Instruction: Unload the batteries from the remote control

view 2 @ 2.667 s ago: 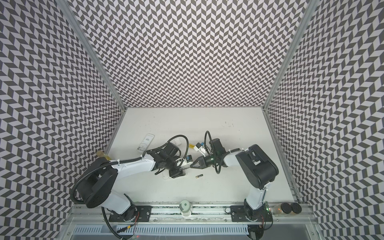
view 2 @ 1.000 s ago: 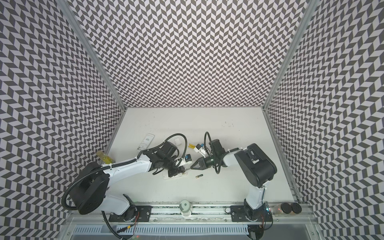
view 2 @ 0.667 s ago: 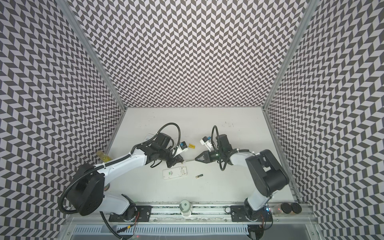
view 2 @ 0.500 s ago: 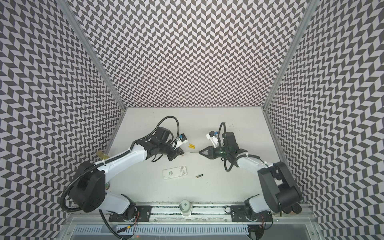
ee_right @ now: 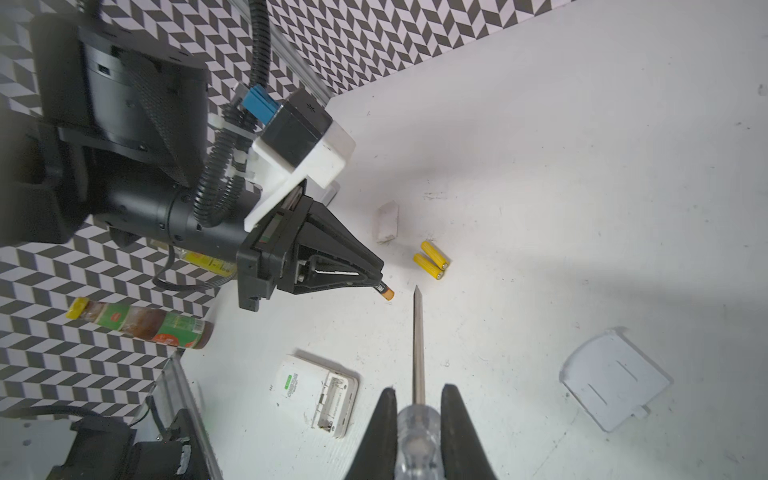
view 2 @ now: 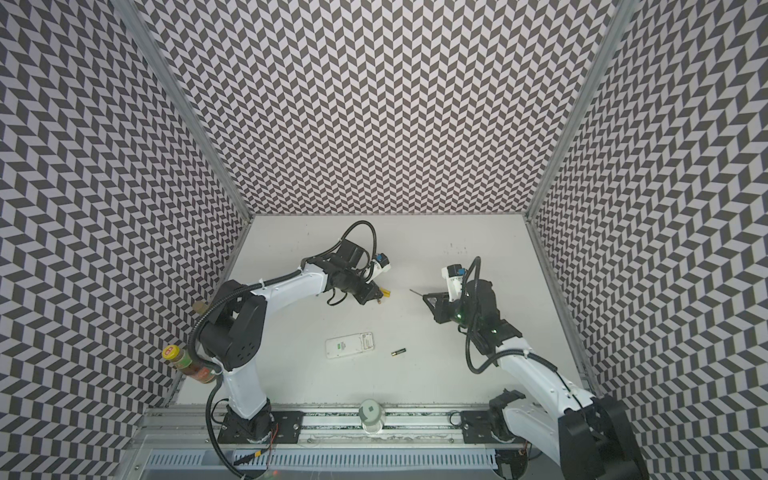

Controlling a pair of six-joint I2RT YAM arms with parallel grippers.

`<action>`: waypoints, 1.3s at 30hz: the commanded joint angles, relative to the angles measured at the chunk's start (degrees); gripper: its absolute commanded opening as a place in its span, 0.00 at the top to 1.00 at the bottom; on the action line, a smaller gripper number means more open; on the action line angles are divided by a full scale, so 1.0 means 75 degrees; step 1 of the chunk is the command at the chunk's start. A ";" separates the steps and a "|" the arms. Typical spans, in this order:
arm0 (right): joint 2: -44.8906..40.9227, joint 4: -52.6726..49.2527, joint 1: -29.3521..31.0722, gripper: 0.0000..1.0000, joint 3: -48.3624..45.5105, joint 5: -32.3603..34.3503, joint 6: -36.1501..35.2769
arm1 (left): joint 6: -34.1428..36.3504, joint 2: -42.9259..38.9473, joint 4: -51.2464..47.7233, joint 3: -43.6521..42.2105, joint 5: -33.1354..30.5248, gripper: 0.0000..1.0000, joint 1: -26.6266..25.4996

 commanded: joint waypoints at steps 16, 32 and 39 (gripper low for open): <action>0.0421 0.0813 -0.0031 1.00 -0.0119 0.0043 0.0135 | -0.0517 0.1170 -0.0410 0.0990 0.0106 0.86 0.0447; 0.0883 0.1237 -0.0032 1.00 -0.0167 0.0241 0.0135 | -0.0362 0.0302 -0.0331 0.0765 -0.0227 0.47 0.0460; 0.0816 0.1238 -0.0030 0.99 -0.0179 0.0514 0.0086 | -0.0231 -0.0737 -0.0062 0.0209 -0.0607 0.40 0.0510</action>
